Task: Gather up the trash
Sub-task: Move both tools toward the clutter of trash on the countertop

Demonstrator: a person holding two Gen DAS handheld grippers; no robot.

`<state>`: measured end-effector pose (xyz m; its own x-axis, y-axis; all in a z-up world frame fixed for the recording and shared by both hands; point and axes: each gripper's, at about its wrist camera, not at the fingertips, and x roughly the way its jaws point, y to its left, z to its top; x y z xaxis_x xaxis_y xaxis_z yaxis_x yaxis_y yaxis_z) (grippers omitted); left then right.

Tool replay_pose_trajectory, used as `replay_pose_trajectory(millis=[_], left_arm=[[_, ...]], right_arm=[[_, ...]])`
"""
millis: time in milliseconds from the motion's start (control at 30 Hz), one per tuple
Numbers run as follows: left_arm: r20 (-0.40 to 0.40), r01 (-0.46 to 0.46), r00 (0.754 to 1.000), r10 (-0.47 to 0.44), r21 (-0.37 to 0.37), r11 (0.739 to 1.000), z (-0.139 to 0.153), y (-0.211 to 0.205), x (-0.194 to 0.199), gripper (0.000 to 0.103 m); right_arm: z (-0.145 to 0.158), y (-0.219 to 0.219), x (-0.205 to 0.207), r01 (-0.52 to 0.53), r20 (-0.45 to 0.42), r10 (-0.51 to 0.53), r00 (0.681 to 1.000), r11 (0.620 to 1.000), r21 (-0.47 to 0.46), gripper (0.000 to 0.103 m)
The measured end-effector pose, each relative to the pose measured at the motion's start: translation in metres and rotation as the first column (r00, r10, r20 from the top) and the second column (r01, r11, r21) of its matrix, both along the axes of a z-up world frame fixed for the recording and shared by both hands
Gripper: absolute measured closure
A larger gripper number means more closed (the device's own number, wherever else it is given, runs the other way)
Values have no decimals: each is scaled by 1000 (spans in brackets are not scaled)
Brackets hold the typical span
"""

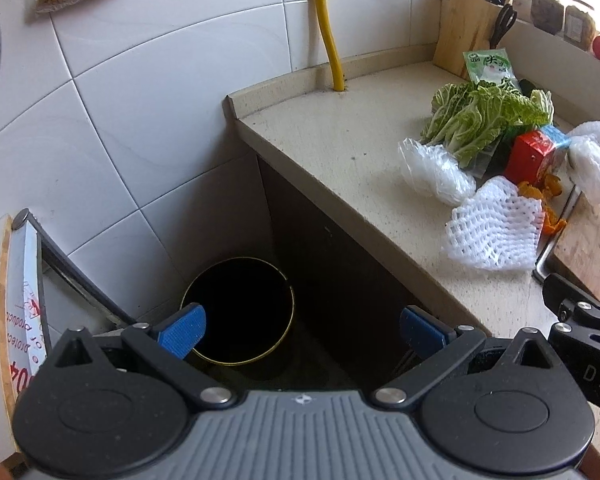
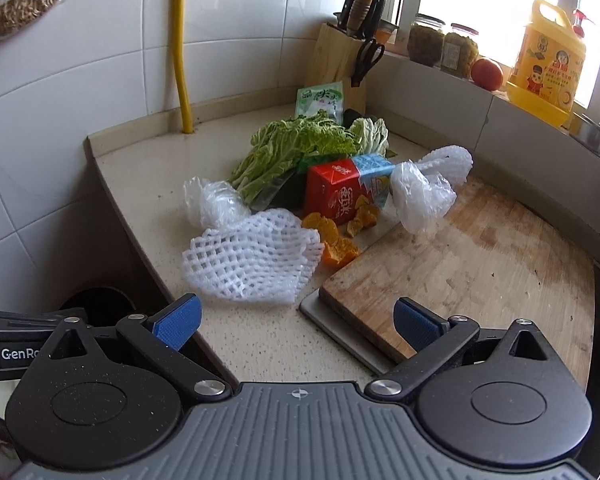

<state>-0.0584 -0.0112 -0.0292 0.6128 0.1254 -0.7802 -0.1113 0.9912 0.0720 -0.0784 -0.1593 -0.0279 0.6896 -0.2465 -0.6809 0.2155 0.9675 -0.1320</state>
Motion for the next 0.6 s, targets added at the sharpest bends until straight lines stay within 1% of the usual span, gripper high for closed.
replay_pose_trajectory(millis=[600], left_arm=[[-42,5,999,-5,0,1000,-9,-1,-1,2]], right_arm=[[-9,-6,-1,-4,-49,5,999,1000,16,0]])
